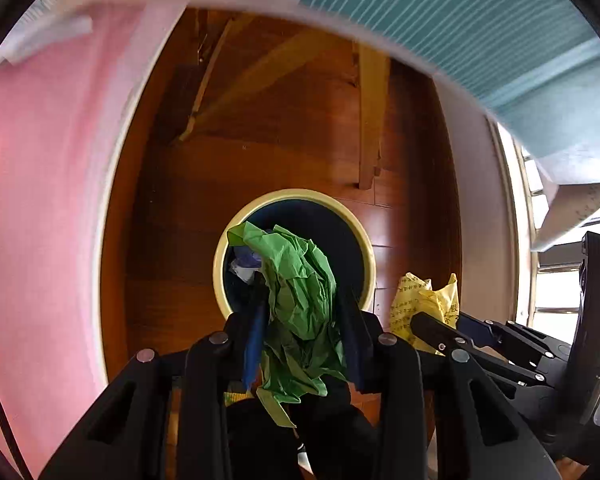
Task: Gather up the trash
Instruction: 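Carry both gloves over the bin and open both grippers, then move both tools back toward the remaining items on the table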
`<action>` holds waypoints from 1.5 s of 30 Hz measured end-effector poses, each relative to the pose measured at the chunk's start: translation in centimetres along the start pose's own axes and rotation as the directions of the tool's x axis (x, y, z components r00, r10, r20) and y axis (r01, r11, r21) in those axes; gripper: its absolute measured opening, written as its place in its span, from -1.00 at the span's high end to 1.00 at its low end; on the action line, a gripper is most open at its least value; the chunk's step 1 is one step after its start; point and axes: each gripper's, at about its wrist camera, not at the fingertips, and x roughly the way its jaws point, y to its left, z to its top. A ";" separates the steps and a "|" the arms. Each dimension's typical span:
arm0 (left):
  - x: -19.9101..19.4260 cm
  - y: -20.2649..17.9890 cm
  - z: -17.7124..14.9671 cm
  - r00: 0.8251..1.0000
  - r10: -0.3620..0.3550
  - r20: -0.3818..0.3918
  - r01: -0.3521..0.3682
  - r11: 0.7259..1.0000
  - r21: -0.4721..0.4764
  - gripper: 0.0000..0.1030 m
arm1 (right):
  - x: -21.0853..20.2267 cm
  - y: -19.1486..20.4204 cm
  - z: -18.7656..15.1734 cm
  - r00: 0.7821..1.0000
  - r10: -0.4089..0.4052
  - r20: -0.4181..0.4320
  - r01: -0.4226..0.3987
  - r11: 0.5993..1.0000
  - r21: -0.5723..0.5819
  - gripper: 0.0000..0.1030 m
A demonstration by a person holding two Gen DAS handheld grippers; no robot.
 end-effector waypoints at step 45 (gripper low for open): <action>-21.7 -7.8 -0.2 0.959 0.115 0.258 -0.147 0.983 0.109 -0.68 | -20.0 -2.6 0.5 0.973 0.140 0.186 -0.162 0.981 0.109 -0.29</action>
